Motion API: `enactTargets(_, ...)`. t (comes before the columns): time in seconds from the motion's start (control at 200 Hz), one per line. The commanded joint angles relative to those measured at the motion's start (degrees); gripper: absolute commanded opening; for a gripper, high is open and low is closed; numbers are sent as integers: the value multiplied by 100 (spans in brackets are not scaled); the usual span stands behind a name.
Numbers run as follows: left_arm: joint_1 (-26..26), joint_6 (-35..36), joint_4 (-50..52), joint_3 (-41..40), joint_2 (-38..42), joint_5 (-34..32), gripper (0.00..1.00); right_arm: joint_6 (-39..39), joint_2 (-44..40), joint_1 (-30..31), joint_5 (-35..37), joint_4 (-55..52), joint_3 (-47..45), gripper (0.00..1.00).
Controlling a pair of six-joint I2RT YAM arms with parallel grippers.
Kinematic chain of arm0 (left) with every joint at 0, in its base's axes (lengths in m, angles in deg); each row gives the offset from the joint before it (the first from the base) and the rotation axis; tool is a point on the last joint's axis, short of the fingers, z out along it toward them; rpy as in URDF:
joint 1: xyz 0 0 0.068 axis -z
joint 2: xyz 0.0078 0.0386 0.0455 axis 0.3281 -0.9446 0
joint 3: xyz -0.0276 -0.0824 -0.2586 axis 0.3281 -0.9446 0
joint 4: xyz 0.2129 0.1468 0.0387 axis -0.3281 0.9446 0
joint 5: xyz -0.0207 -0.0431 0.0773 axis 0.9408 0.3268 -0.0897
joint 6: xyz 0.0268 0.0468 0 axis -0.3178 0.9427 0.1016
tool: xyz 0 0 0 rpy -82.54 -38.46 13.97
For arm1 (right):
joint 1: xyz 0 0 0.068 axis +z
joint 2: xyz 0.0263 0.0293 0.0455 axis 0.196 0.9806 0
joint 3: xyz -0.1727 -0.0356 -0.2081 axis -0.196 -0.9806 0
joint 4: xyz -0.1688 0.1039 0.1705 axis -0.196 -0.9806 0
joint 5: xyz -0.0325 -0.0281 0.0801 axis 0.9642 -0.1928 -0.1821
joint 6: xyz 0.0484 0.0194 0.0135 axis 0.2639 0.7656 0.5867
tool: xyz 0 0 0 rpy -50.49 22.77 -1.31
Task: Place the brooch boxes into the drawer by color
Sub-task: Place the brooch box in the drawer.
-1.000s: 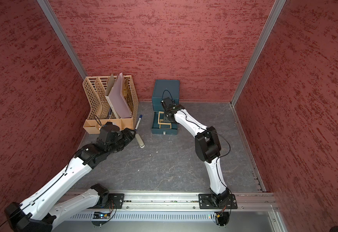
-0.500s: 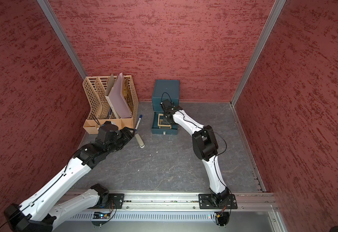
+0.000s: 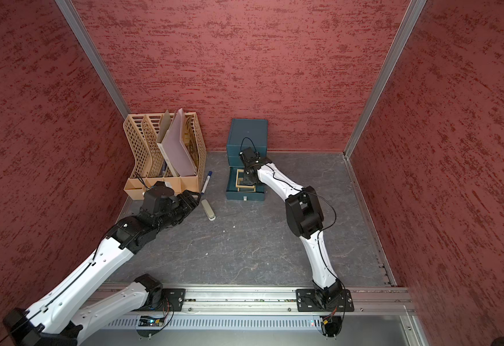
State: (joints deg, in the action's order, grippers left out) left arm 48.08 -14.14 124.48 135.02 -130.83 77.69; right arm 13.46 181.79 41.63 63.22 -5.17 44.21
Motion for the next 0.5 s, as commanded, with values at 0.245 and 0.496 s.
enactTargets(0.245,-6,83,55,-16,75,9,76,-203,366,-50,52,-203,328,0)
enactTargets(0.496,-10,98,107,-3,112,4,76,-186,499,-51,79,-392,558,0)
